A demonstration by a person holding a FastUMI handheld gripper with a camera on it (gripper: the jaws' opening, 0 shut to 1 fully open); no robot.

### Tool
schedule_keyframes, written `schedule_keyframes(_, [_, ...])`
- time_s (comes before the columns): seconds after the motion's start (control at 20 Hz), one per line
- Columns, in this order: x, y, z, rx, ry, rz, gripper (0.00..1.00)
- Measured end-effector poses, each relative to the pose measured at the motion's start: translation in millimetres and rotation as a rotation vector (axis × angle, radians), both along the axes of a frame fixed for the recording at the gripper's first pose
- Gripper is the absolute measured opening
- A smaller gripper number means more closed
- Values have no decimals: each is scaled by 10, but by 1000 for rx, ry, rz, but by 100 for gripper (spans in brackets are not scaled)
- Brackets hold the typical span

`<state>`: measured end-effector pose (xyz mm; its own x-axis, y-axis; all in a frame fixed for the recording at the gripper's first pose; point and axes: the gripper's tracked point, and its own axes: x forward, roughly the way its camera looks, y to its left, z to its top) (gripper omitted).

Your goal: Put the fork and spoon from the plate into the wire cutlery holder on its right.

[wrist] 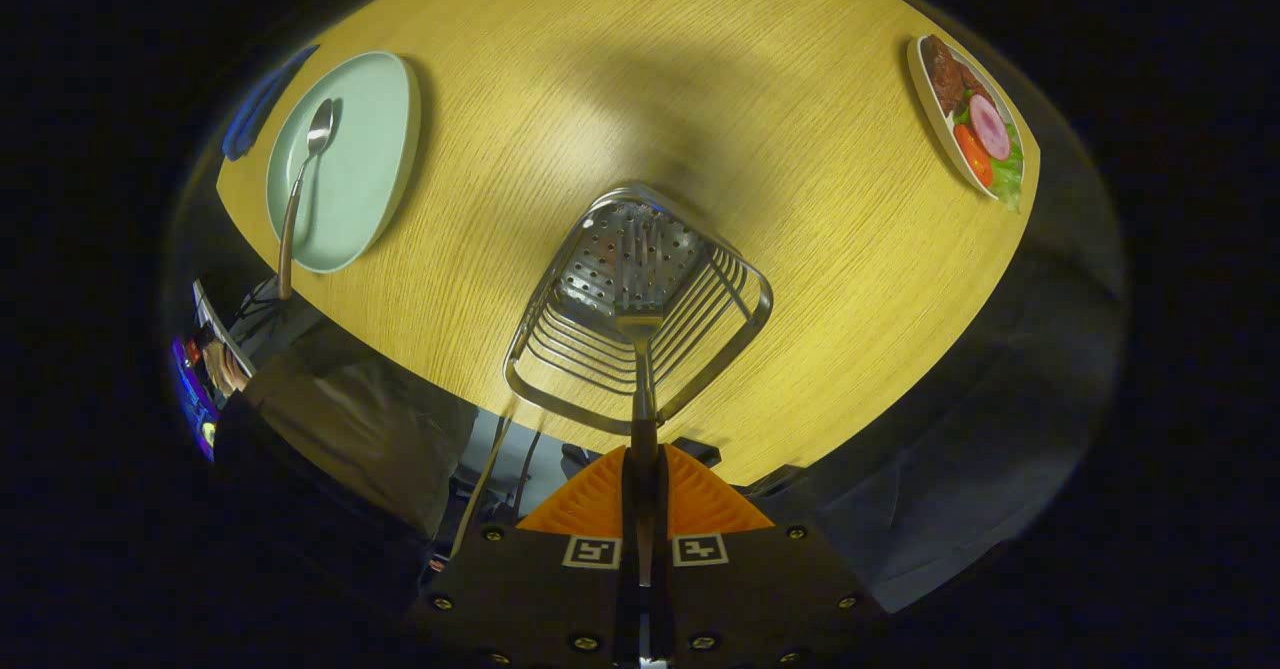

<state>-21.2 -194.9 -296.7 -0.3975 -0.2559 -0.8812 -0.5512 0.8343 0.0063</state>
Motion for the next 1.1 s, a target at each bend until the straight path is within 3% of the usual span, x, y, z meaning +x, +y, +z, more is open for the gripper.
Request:
schedule_keyframes(0.35, [-4, 46, -8, 15, 29, -32, 10])
schedule_keyframes(0.4, [17, 68, 26, 23, 18, -37, 17])
schedule_keyframes(0.75, [229, 112, 407, 98, -169, -95, 21])
schedule_keyframes(1.1, [-59, 545, 662, 225, -308, -217, 21])
